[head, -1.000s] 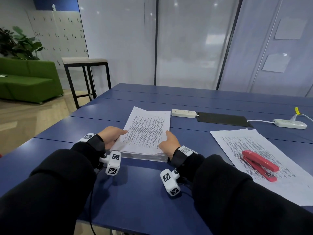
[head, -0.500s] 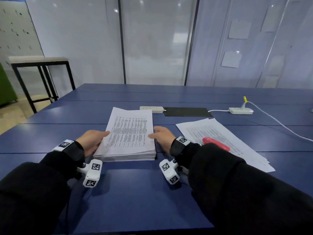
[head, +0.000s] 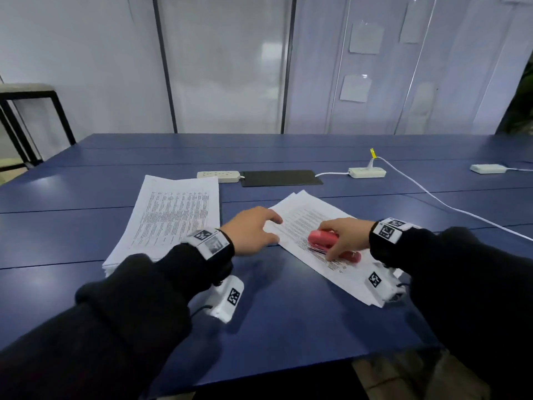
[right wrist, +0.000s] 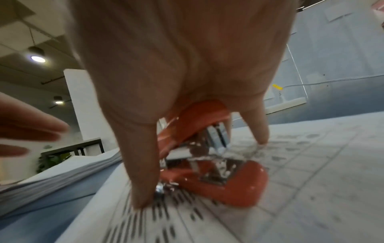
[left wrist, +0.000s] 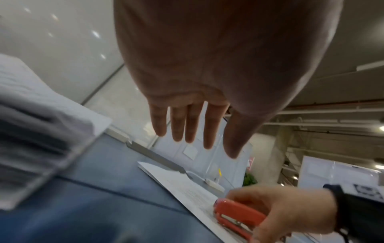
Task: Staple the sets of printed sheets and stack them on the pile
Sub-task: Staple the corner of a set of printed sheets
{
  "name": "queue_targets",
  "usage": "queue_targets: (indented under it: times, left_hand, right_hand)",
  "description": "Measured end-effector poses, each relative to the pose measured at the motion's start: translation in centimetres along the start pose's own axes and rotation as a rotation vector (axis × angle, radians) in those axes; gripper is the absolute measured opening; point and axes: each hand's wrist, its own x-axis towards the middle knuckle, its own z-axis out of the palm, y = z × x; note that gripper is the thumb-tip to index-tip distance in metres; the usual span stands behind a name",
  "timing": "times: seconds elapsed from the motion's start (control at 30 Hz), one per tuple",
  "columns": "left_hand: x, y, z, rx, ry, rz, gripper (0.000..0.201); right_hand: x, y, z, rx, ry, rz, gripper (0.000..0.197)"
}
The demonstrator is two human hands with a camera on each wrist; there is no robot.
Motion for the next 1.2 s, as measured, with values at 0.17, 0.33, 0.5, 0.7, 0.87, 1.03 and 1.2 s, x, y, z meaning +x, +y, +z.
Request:
queue_targets:
  times: [0.17, 0.33, 0.5, 0.7, 0.87, 1.03, 1.2]
  left_hand:
    - [0.7, 0.9, 4.0, 0.272, -0.4, 0.026, 0.055]
    - [-3.8, 3.2, 4.6, 0.358, -0.548, 0.236, 0.066]
    - [-7.1, 4.9, 4.3, 0.274, -0.596, 0.269, 0.048]
    - [-3.5, 4.5, 1.5, 0.1, -0.163, 0.11, 0.031]
    - [1.6, 5.6, 3.5, 0.292, -0.158, 0.15, 0.045]
    - [3.2, 5.8, 3.8, 0.42, -0.25, 0.086, 0.024]
    - [2.9, 4.0, 2.4, 0.348, -0.308, -0.097, 0.025]
  right_hand:
    - [-4.2, 2.5, 0.6, -0.039, -0.038, -0.105, 0.051]
    - [-5.5, 2.0, 1.1, 0.009, 0.16, -0.118, 0.034]
    - [-3.7, -2.1, 2.0, -0.007, 0.169, -0.179, 0.042]
    - [-3.7, -2.6, 2.2, 0.027, 0.256, -0.041, 0.091]
    - [-6.2, 0.5, 2.7, -0.021, 0.046, 0.142, 0.093]
    - [-6.0, 2.1, 3.2, 0.043, -0.004, 0.057, 0.051]
    - [-4.9, 1.9, 3.2, 0.063, -0.061, -0.045, 0.107]
